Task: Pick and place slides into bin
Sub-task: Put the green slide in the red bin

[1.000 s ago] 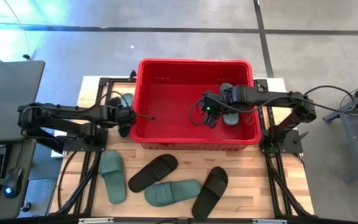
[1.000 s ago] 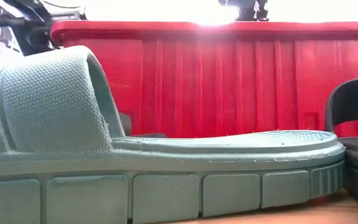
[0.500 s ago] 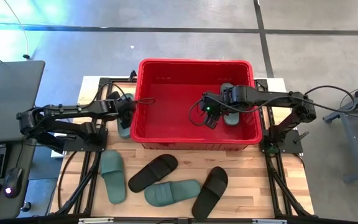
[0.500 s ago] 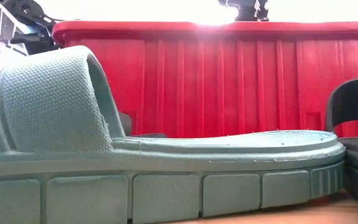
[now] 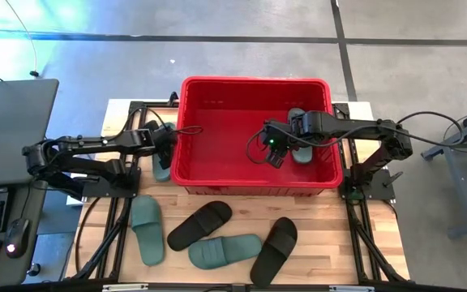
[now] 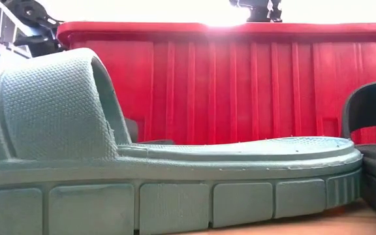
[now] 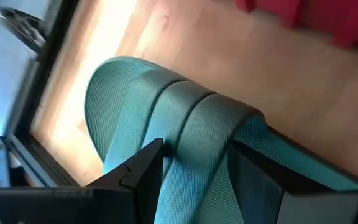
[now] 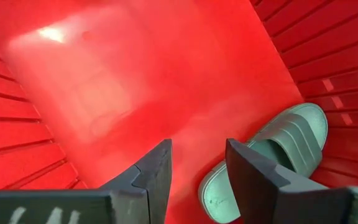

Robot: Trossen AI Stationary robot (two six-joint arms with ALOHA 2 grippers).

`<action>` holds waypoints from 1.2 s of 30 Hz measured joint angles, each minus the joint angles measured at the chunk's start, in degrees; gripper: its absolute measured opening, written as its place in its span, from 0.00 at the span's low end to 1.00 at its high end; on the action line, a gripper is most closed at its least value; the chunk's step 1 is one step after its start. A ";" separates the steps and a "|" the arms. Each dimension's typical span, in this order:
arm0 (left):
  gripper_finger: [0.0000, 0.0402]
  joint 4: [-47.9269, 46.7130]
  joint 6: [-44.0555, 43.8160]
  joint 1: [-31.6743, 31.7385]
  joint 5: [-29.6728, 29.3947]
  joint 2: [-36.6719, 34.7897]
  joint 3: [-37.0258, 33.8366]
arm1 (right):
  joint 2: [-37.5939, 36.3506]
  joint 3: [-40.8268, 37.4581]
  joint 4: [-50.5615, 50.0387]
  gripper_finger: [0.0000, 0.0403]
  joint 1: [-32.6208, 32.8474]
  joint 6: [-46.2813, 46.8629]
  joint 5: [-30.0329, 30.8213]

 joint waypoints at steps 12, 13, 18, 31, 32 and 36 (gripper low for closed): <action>0.40 -24.44 -9.64 -0.04 -14.12 -0.78 21.55 | 0.00 0.00 0.01 0.35 0.00 1.82 -1.02; 0.40 -26.87 -11.04 -0.01 -14.97 -1.03 22.25 | 0.00 0.00 0.00 0.35 0.00 2.13 -1.12; 0.40 -33.64 -16.21 0.01 -17.17 -2.52 21.85 | 0.00 0.00 -0.04 0.35 0.00 3.03 -1.32; 0.40 -39.61 -43.34 5.70 -16.29 -3.70 10.50 | 0.00 0.00 0.00 0.35 0.02 2.63 -2.27; 0.40 -38.59 -41.11 6.59 -16.32 -3.75 9.87 | 0.00 0.00 -0.02 0.35 0.01 2.58 -2.27; 0.40 -29.86 -26.51 9.01 -9.26 -3.47 6.96 | 0.00 0.00 -0.02 0.35 0.00 2.55 -2.29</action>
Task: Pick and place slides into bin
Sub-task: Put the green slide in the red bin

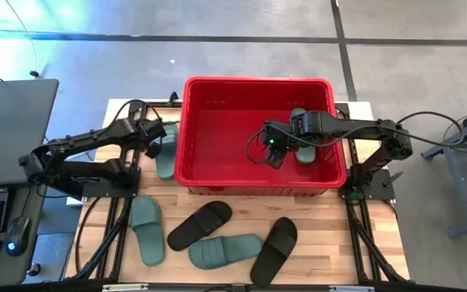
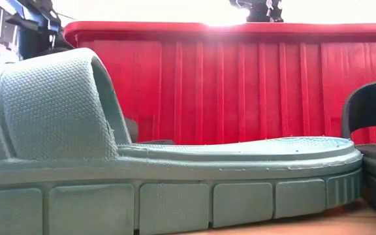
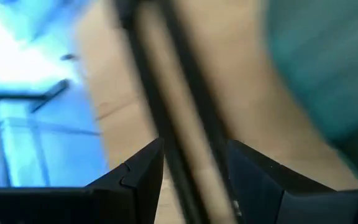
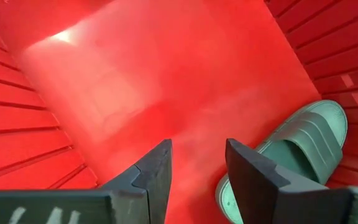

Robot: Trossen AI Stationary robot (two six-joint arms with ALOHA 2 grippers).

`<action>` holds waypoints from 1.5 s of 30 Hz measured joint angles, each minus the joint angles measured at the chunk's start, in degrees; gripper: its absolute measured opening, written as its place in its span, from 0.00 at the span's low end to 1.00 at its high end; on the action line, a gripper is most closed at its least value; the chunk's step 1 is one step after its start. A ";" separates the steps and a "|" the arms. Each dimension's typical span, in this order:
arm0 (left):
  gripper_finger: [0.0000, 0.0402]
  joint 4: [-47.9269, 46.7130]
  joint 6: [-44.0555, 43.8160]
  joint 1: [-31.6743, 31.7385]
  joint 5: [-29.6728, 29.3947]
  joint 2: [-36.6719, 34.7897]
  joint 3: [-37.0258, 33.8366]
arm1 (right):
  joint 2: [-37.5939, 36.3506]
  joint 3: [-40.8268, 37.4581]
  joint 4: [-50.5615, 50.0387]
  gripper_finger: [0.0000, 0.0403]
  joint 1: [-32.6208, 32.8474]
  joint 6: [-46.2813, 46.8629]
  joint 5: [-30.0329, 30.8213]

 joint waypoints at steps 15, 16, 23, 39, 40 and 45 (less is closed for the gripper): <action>0.40 12.95 26.07 -8.13 9.19 4.44 -1.32 | 0.00 0.00 0.04 0.35 0.33 -1.54 1.05; 0.40 13.00 26.05 -8.85 9.70 5.10 -1.32 | 0.00 0.00 0.08 0.35 0.45 -1.53 1.05; 0.40 13.92 18.63 -12.55 -4.14 11.38 -1.29 | 0.00 0.00 1.06 0.35 1.16 -1.40 1.46; 0.09 25.29 21.80 -9.83 -6.36 21.46 -1.16 | 0.00 0.00 1.38 0.35 1.12 -0.65 2.10; 0.05 25.24 21.87 -9.82 -5.66 21.37 -1.15 | 0.00 0.00 1.40 0.35 1.13 -0.65 2.12; 0.02 18.56 21.54 -9.81 -2.04 20.12 2.13 | 0.00 0.00 1.38 0.35 1.12 -1.06 3.35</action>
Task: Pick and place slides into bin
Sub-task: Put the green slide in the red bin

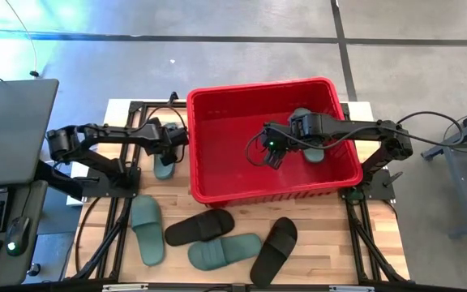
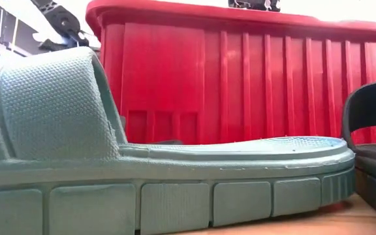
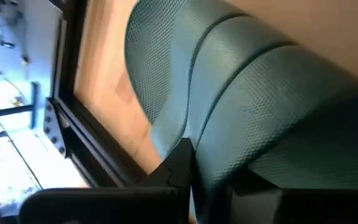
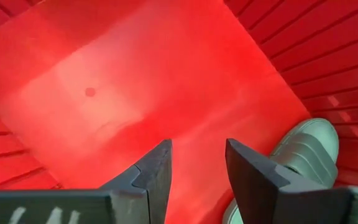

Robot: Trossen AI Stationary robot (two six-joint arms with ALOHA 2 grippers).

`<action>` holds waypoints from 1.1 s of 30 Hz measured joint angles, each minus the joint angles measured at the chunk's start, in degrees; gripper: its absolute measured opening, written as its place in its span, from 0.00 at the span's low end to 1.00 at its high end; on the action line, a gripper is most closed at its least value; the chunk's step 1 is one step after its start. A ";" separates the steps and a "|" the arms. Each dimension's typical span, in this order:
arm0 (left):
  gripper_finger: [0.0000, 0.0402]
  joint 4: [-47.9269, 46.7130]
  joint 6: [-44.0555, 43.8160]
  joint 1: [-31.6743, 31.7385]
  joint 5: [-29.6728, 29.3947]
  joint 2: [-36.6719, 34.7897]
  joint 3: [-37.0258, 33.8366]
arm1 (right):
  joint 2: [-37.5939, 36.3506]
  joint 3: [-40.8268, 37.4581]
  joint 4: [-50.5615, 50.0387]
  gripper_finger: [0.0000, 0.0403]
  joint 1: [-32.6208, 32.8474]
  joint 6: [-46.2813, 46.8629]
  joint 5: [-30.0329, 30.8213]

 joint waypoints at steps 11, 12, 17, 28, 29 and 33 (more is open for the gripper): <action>0.01 -40.34 -8.10 -3.82 -2.30 -3.57 27.20 | 0.00 0.00 0.11 0.35 -0.01 0.00 5.44; 0.01 -43.17 -9.30 -4.39 -2.73 -3.58 30.23 | 0.00 0.00 0.13 0.35 -0.01 -0.02 5.83; 0.01 -38.73 -4.86 -8.01 -2.89 -6.78 45.07 | 0.00 0.00 0.15 0.35 -0.01 0.00 6.00; 0.00 -18.23 3.51 -18.07 -2.43 -2.01 61.49 | 0.00 0.00 4.29 0.35 0.50 -2.00 7.57; 0.00 -16.46 3.61 -18.35 -1.95 -0.33 61.22 | 0.00 0.00 5.60 0.35 0.76 -2.47 7.36; 0.00 -13.34 5.48 -18.41 -0.49 7.84 61.12 | -0.18 0.00 11.30 0.35 2.43 -4.48 3.52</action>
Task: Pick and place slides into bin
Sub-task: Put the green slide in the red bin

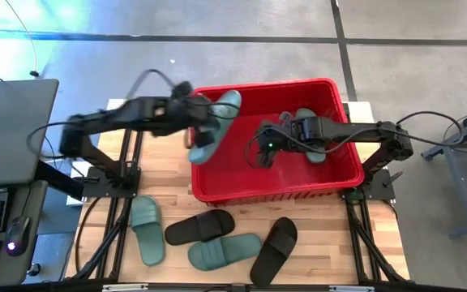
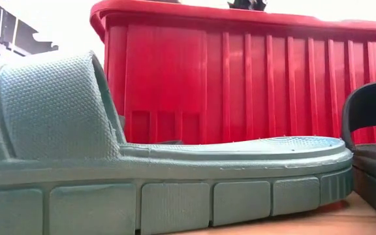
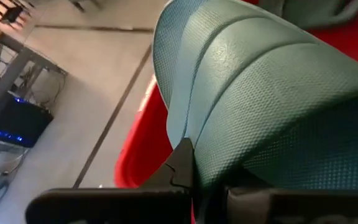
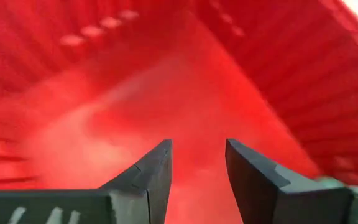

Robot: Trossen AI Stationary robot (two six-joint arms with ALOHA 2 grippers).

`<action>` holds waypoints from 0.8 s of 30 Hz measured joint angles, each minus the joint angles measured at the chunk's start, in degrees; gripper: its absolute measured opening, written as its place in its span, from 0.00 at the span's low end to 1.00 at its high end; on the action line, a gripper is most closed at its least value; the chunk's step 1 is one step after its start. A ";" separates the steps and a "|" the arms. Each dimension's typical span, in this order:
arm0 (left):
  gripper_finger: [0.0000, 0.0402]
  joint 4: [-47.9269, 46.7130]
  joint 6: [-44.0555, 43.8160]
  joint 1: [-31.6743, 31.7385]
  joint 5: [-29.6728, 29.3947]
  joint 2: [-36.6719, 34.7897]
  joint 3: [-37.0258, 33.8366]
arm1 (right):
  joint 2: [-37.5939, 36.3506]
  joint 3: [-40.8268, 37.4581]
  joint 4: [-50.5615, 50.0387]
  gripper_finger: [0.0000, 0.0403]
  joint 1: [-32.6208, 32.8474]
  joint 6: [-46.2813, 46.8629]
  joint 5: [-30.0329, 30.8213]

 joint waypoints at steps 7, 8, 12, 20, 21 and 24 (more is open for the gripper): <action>0.00 -2.04 -1.88 3.36 0.48 15.65 -0.12 | -1.07 0.33 2.64 0.35 5.26 4.80 -8.37; 0.00 -1.18 -1.86 4.55 1.64 17.27 -0.11 | -1.11 0.33 2.44 0.35 6.14 5.37 -10.02; 0.00 1.14 -3.35 7.87 3.09 22.65 -0.01 | -1.20 0.33 5.17 0.35 9.80 5.68 -17.40; 0.02 -1.84 -5.53 13.96 6.89 28.66 -0.01 | -1.20 0.33 7.71 0.35 16.19 2.51 -18.06; 0.03 -2.24 -5.49 14.52 7.64 29.26 -0.01 | -1.20 0.33 7.20 0.35 16.41 2.52 -17.23; 0.08 -3.77 -4.77 15.16 8.45 30.72 -0.01 | -1.20 0.33 6.64 0.35 16.57 2.51 -15.52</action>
